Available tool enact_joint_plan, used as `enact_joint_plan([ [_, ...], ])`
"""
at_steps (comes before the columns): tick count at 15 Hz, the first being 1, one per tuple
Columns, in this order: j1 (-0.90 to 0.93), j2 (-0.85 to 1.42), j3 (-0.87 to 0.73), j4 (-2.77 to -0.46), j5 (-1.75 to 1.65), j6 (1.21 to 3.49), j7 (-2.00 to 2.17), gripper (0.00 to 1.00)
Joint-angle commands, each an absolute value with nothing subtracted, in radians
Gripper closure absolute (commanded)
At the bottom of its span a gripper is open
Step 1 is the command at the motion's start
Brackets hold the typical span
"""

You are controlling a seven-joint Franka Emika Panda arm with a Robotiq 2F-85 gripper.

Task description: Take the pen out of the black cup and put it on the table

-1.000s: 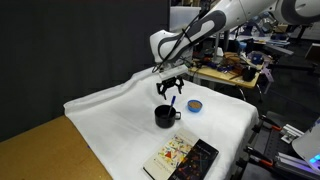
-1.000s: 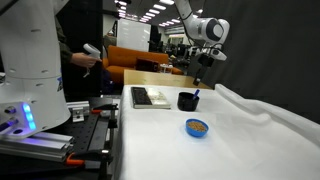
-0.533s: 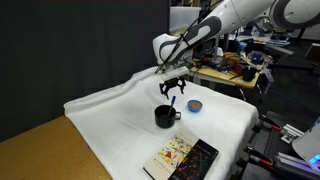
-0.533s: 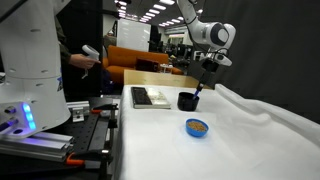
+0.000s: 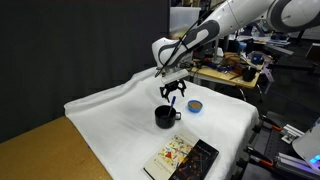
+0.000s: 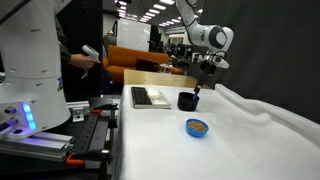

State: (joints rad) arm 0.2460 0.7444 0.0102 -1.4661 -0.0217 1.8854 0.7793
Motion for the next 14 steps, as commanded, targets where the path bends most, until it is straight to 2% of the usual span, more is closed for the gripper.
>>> enact_joint_plan([
  [1,0.253,0.759,0.006,-1.424,-0.008,1.84,0.786,0.0],
  [14,0.257,0.772,0.006,-1.398,-0.01,1.819,0.785,0.0],
])
